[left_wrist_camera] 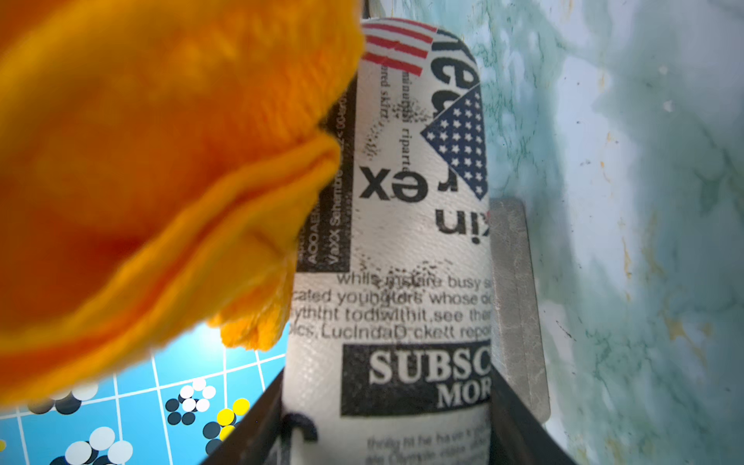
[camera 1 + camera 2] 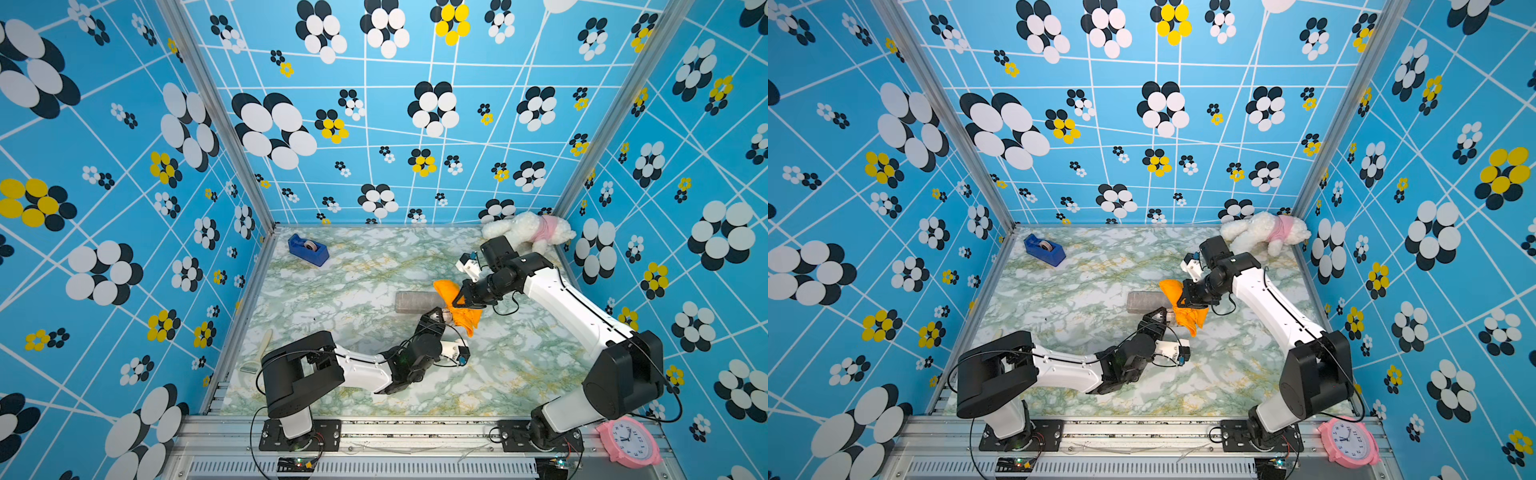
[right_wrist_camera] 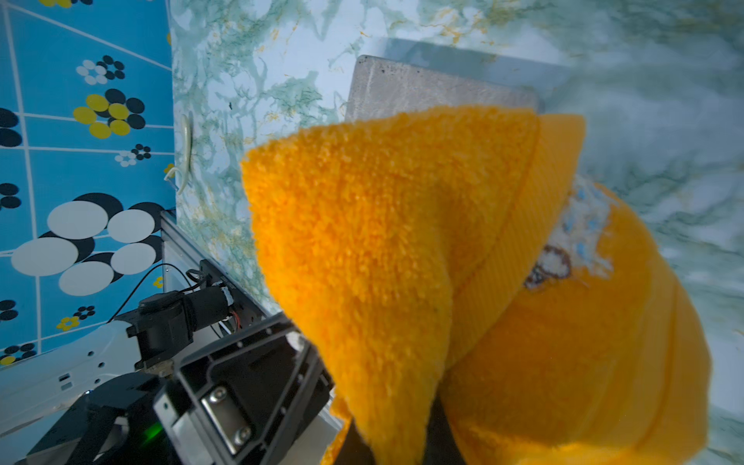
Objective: Wipe the eyeglass case
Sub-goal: Wipe the dirt from the eyeglass case.
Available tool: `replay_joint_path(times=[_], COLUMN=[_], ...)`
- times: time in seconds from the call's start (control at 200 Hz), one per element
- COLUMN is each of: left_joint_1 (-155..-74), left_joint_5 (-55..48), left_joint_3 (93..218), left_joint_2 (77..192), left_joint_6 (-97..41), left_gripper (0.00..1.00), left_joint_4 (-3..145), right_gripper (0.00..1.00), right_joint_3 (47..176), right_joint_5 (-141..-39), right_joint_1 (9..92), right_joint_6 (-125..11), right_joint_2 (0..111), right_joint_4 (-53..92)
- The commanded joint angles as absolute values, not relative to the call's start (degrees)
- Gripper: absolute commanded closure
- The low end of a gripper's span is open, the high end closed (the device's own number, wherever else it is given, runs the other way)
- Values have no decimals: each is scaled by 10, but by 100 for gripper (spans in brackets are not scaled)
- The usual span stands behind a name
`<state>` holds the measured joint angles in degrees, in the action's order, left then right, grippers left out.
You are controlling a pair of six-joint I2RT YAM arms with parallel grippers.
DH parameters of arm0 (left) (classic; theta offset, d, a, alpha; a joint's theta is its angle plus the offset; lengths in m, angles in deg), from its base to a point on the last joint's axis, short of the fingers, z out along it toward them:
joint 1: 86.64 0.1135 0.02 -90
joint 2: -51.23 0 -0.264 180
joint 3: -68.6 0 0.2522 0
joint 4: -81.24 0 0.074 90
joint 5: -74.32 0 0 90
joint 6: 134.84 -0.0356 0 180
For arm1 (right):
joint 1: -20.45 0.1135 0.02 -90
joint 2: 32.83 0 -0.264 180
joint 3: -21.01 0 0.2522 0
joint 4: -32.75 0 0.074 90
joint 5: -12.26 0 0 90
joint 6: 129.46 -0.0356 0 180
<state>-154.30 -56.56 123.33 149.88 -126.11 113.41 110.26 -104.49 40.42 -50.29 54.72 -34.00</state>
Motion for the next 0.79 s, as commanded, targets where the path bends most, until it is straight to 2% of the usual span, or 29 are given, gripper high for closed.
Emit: replay_joint_path(times=[0.0, 0.22, 0.41, 0.575, 0.79], left_joint_1=[-1541, -1540, -1540, -1536, -1522], left_joint_5=[-584, -577, -582, -590, -603], left_joint_3=[1247, 1258, 1262, 1259, 1251], left_joint_2=[1455, 1471, 1480, 1474, 1449], left_joint_6=[-1247, -1256, -1257, -1255, -1235], left_gripper=[79, 79, 79, 79, 79], left_joint_4=[1258, 1268, 1275, 1279, 1263], right_gripper=[100, 100, 100, 100, 100], right_joint_3=[1097, 1186, 1206, 1161, 1100], right_joint_5=[-996, -1063, -1062, -983, -927], right_joint_1=[401, 468, 500, 489, 409], right_joint_6=[-482, -485, -486, -476, -462], right_joint_2=[559, 614, 633, 627, 607], right_joint_4=[-398, -415, -425, -408, -395])
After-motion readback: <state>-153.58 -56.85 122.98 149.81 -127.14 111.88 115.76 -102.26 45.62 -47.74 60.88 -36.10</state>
